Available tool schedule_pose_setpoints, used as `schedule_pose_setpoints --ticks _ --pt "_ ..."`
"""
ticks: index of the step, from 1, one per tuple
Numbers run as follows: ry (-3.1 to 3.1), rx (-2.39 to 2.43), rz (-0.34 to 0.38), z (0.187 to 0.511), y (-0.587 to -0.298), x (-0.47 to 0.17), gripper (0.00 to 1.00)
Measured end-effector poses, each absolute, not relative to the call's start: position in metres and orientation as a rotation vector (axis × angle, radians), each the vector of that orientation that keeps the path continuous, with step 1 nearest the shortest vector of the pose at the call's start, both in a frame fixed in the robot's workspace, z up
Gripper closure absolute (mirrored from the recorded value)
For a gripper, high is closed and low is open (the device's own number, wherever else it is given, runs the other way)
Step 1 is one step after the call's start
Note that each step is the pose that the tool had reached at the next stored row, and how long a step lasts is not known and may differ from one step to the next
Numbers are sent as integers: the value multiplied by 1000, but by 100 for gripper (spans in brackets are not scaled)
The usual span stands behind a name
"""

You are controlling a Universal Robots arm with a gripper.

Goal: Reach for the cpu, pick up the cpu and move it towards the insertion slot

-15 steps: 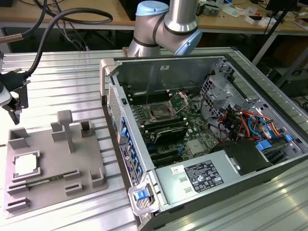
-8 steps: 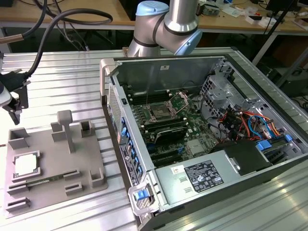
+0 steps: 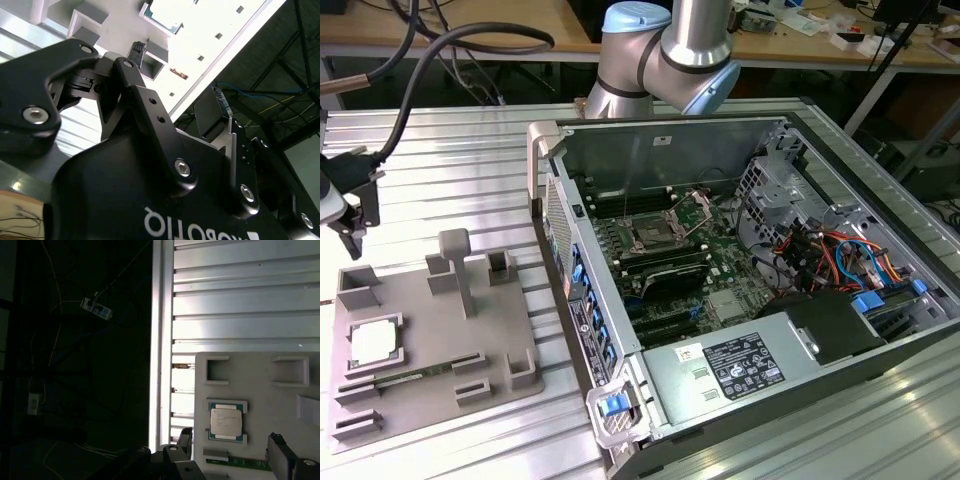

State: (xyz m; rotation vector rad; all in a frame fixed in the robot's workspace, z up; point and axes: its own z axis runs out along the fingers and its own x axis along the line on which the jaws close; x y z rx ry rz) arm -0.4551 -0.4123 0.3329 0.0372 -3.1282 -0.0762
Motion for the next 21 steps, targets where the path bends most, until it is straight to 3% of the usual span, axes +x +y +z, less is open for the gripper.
schedule_pose_setpoints --ticks 21 --pt "-3128 37 -82 327 -412 -455 32"
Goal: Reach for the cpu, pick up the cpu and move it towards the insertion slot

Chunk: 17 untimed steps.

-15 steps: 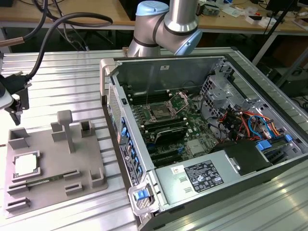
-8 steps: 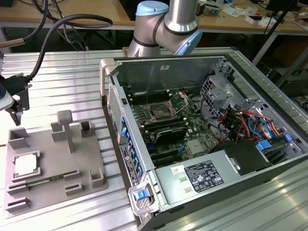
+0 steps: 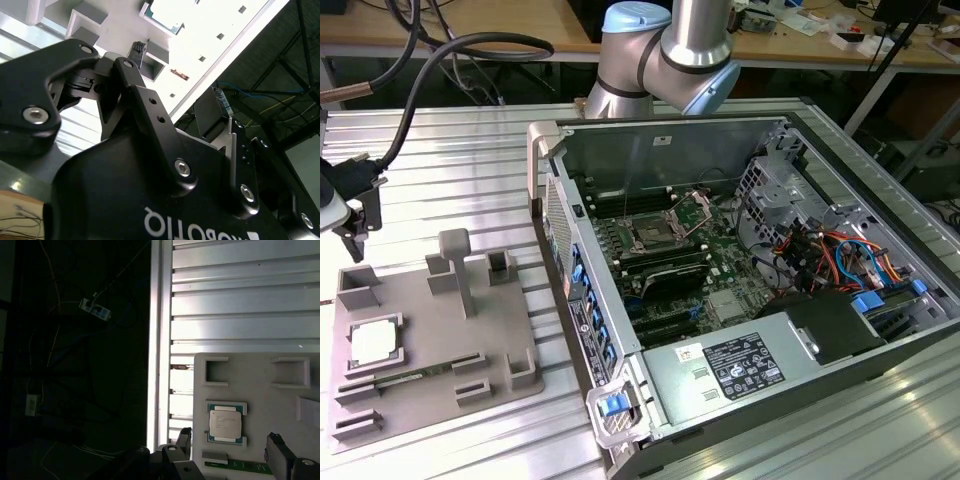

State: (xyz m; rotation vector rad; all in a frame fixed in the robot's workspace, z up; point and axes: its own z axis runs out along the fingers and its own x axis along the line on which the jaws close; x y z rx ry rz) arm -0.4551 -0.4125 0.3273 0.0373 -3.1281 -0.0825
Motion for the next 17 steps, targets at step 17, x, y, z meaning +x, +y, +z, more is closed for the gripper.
schedule_pose_setpoints --ticks 17 --pt "-3128 37 -84 323 -413 -455 32"
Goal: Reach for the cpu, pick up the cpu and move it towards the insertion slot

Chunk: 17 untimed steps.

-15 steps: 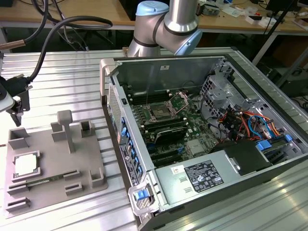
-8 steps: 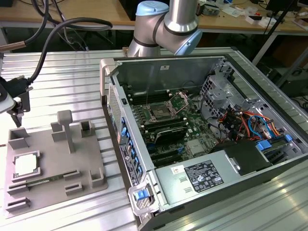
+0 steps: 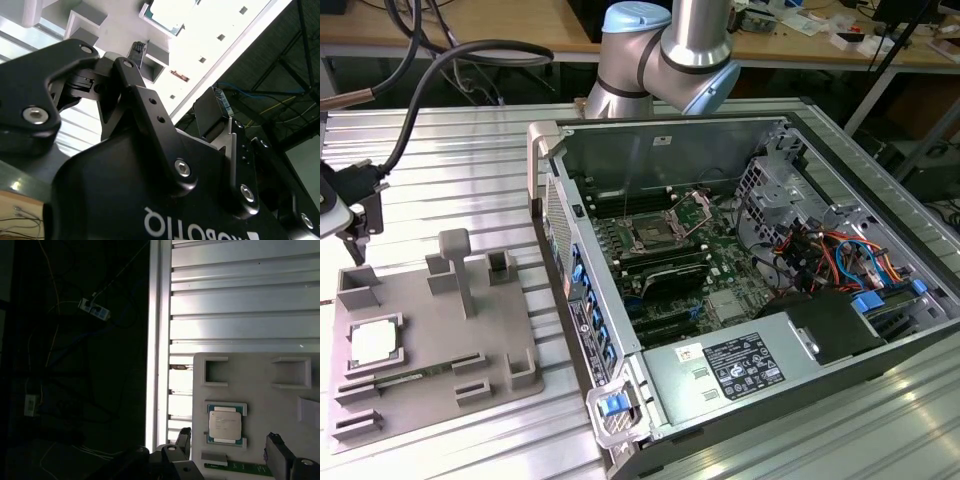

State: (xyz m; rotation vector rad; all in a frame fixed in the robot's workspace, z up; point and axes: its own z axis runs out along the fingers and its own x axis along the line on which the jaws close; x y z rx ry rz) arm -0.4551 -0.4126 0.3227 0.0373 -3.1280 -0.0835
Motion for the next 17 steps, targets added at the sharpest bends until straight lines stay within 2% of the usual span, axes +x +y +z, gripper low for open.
schedule_pose_setpoints --ticks 17 --pt "-3128 37 -85 317 -413 -455 32"
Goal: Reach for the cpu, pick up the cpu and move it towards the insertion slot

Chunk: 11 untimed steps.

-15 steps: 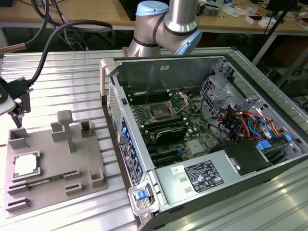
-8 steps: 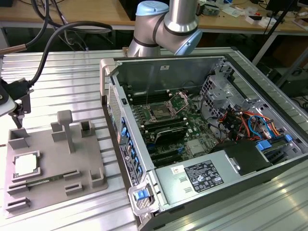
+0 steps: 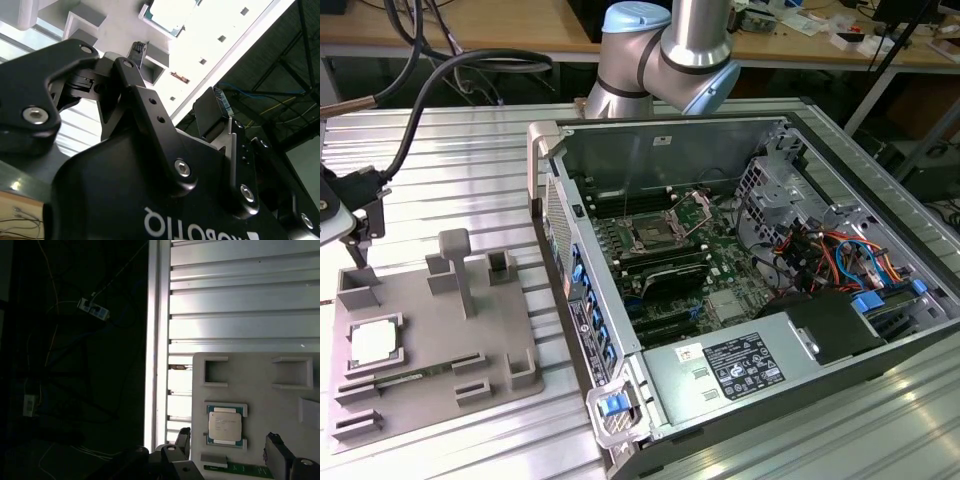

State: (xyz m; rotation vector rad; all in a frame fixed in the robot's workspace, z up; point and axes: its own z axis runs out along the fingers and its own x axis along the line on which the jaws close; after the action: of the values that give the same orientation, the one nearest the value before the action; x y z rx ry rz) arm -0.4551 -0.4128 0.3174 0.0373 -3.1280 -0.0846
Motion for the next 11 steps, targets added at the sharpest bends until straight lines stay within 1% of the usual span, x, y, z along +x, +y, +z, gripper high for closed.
schedule_pose_setpoints --ticks 11 --pt "-3128 37 -85 314 -413 -455 32"
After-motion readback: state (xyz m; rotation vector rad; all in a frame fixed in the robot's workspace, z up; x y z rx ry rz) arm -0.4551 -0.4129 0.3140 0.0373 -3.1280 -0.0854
